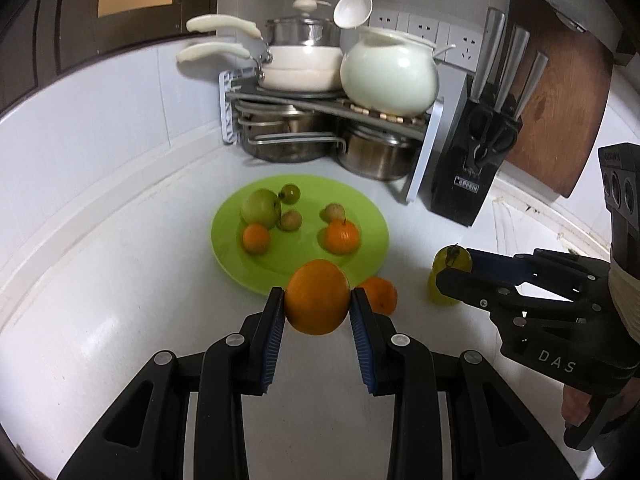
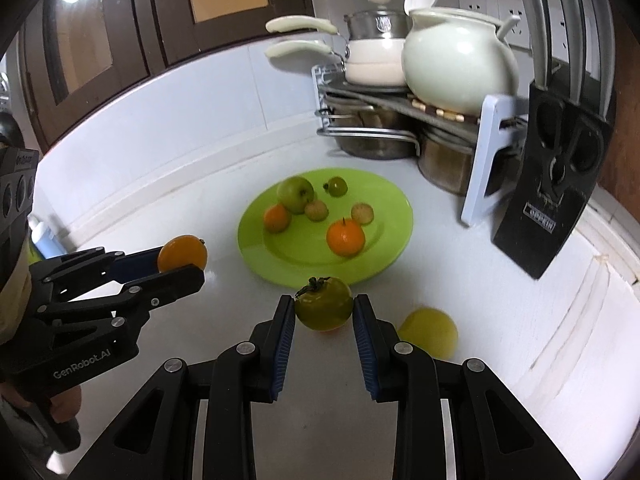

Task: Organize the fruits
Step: 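Lift the orange and green fruit and carry both over the green plate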

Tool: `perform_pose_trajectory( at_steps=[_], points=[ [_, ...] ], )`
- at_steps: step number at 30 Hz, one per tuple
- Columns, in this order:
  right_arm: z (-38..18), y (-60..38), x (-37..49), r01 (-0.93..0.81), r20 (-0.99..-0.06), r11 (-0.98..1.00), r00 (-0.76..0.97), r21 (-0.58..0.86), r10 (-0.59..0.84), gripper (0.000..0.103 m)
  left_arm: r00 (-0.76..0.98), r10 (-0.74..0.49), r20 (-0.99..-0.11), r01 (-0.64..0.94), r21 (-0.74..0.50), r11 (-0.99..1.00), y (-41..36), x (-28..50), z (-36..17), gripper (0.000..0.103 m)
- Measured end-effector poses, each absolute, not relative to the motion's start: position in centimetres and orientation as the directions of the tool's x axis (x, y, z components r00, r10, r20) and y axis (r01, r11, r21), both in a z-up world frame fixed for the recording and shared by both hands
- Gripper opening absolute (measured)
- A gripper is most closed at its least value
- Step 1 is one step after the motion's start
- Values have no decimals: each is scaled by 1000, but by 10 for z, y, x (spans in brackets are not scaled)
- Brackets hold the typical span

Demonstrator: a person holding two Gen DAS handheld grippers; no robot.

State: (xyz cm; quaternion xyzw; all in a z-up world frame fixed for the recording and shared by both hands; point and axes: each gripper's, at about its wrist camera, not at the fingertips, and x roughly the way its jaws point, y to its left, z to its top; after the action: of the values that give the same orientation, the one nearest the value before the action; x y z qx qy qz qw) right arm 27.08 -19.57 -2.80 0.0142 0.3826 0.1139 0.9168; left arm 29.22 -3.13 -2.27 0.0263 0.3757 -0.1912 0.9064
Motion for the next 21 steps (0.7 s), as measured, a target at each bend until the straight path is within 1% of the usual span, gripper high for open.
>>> perform_pose_trajectory(
  at_steps=[11,21],
  points=[
    [-8,-194,288,-214,-653,973,724,90,220,31,692,-325,-644,374,-65,925,-34,308,-1,33],
    [1,-191,317,-238,-642,968,731,76,231,31,706,-319,-632,377,-46,925,-39,332,5,33]
  ],
)
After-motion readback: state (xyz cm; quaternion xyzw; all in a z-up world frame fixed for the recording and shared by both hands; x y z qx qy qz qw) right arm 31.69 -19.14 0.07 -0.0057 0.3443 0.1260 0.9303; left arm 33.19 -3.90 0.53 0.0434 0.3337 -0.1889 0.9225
